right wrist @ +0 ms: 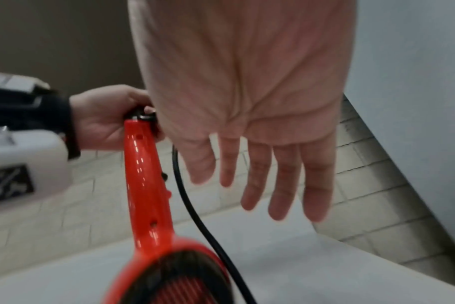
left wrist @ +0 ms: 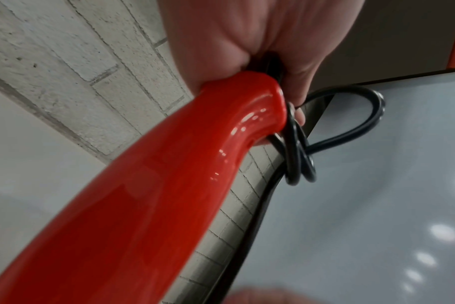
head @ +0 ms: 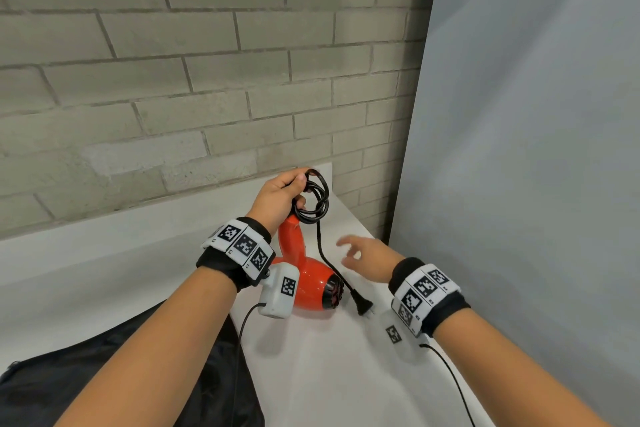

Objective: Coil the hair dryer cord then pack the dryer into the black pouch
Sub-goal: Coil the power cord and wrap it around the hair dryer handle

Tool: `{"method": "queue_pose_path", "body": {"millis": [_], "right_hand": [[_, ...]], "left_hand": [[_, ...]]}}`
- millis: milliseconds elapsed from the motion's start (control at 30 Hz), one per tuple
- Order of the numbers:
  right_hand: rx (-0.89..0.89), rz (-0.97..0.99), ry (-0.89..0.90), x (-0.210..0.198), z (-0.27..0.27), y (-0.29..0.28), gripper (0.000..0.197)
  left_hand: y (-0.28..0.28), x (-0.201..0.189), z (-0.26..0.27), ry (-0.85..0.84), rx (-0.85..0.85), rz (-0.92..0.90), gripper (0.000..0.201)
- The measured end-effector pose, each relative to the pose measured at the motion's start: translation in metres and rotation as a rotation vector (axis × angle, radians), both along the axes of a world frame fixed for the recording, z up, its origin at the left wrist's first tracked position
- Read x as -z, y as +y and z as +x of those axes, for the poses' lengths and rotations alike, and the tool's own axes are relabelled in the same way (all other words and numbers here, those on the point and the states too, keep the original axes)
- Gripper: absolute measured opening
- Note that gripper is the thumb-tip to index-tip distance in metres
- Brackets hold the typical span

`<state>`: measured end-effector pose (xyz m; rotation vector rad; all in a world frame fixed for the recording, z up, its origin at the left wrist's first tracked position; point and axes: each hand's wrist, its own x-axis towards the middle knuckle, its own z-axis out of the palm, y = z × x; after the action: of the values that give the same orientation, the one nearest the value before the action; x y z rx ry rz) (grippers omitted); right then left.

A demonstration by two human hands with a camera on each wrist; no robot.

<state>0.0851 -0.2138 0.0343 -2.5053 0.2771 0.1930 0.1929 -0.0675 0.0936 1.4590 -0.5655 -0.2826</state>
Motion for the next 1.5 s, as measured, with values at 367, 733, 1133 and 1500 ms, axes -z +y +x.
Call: {"method": "queue_pose_path", "body": {"millis": [367,733,1133,1500], "right_hand": [[0.144,0.174,-0.312,-0.002,0.036,0.020,0.023],[-0.007,0.364,-0.372,-0.021,0.030,0.019,0.019],[0.278,0.054,-0.720,-0.083,0.014,0.019,0.021],[0.109,0.220,-0.672,-0.057,0.007,0.005,0.015]], "left_hand": [[0.008,-0.002,-0.003,-0.052,0.086,-0.008,0.026],[0.001,0.000,-0.005,-0.173,0.080,0.138,0.014],[0.002,-0.010,-0.011,-0.227,0.204,0.273,0.039],[-0.001,-0.010,-0.011,-0.138,0.140,0.241,0.018]]}}
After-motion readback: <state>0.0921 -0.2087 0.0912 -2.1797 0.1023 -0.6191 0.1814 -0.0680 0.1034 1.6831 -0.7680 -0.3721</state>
